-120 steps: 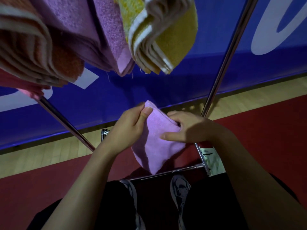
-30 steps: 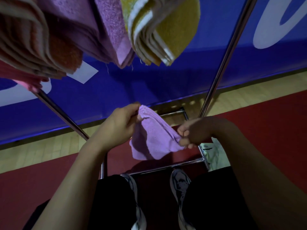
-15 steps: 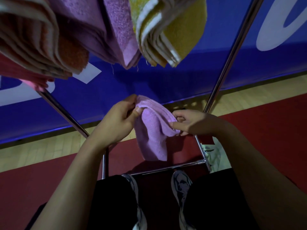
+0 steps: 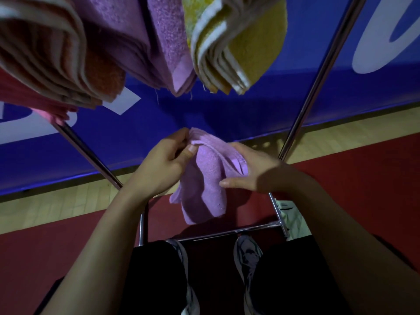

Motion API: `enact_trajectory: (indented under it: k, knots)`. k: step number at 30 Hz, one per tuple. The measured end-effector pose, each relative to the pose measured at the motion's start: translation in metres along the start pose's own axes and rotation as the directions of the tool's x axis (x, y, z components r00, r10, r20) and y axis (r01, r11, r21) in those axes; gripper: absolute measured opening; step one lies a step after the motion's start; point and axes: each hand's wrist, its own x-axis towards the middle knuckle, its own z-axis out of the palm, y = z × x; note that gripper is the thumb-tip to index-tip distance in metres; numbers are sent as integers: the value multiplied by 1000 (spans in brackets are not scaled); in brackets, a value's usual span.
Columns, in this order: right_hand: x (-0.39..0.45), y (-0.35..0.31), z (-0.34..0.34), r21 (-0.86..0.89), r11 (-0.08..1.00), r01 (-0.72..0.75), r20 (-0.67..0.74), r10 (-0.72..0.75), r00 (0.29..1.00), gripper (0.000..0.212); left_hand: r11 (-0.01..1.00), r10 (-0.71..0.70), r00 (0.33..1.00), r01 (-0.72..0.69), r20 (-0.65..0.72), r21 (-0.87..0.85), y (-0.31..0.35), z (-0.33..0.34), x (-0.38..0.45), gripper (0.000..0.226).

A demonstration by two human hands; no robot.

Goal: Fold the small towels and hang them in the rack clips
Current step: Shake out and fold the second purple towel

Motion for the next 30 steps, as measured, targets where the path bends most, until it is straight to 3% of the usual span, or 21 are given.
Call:
enact_trajectory:
  k: [3,5,11,18,25,30]
  knots:
    - [6,2,3,-182,983,-3,-37,-4,999,52,1000,-1,1000,0,12,28,-1,-1,-1,29]
    - [5,5,-3,-205,979,4,-71,-19,997,30,999,-18,1000,17,16,34,-4,-3,-1,25]
    - [-10,12,-37,139,987,86,-159,-63,985,9,995,-94,995,94,-30,19,-18,-16,0,24]
    - [-21,-2,-36,545,837,42,-173,63,983,21,969,-173,985,168,-12,-181,-16,-9,2,31]
    - [-10,-14,-32,721,687,92,-295,183,938,20,868,-225,974,197,-7,-456,-5,8,7,27]
    - [-6,-21,-29,857,507,92,-262,275,925,18,811,-280,959,210,-47,-546,4,18,13,23]
